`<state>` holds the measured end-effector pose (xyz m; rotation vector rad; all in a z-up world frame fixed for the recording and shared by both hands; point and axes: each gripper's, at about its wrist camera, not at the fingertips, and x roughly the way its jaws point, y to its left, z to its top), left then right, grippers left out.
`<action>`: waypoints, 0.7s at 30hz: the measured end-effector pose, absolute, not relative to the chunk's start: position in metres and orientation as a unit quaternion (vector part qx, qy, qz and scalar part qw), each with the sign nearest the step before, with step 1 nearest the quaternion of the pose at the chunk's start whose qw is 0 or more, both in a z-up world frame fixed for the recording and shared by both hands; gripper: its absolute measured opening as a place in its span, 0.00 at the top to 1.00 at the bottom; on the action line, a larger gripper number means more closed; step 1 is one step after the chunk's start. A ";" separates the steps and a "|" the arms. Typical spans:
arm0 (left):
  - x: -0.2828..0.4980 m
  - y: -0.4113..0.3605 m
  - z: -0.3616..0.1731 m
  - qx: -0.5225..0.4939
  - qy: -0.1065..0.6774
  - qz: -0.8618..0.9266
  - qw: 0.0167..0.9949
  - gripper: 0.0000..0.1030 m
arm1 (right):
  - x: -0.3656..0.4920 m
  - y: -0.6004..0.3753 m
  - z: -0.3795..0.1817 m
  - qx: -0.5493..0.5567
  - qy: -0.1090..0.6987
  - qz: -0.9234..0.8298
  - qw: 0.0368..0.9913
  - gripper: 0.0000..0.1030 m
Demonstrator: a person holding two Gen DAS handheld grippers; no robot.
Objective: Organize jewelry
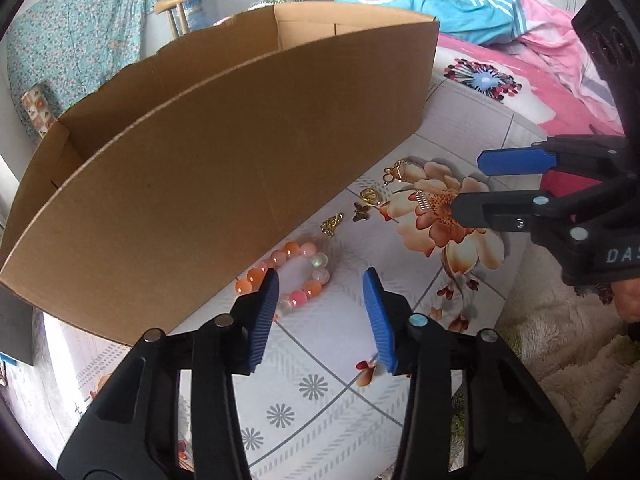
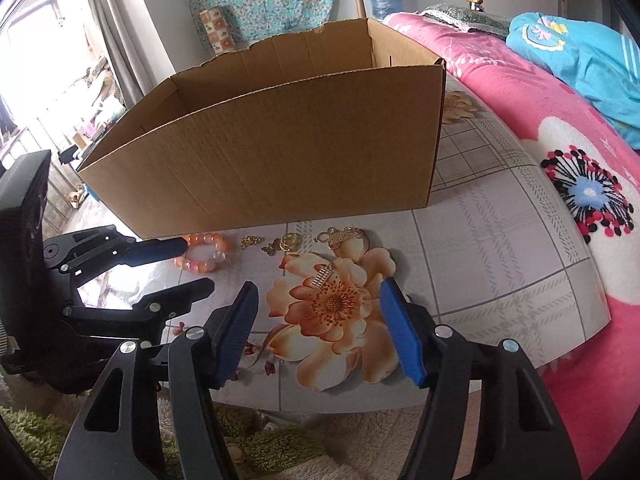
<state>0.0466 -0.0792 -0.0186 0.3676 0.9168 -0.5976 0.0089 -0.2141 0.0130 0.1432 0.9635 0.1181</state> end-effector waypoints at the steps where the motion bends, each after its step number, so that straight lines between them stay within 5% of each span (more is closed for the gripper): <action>1: 0.049 -0.080 -0.021 0.176 0.438 -0.281 0.836 0.69 | 0.009 -0.214 0.013 0.068 0.462 0.058 0.882 0.40; 8: 0.052 -0.074 -0.023 0.172 0.450 -0.282 0.830 0.92 | 0.015 -0.217 0.009 0.073 0.466 0.063 0.880 0.41; 21: 0.036 -0.036 -0.013 0.141 0.477 -0.271 0.824 0.92 | 0.017 -0.216 0.008 0.080 0.469 0.071 0.877 0.41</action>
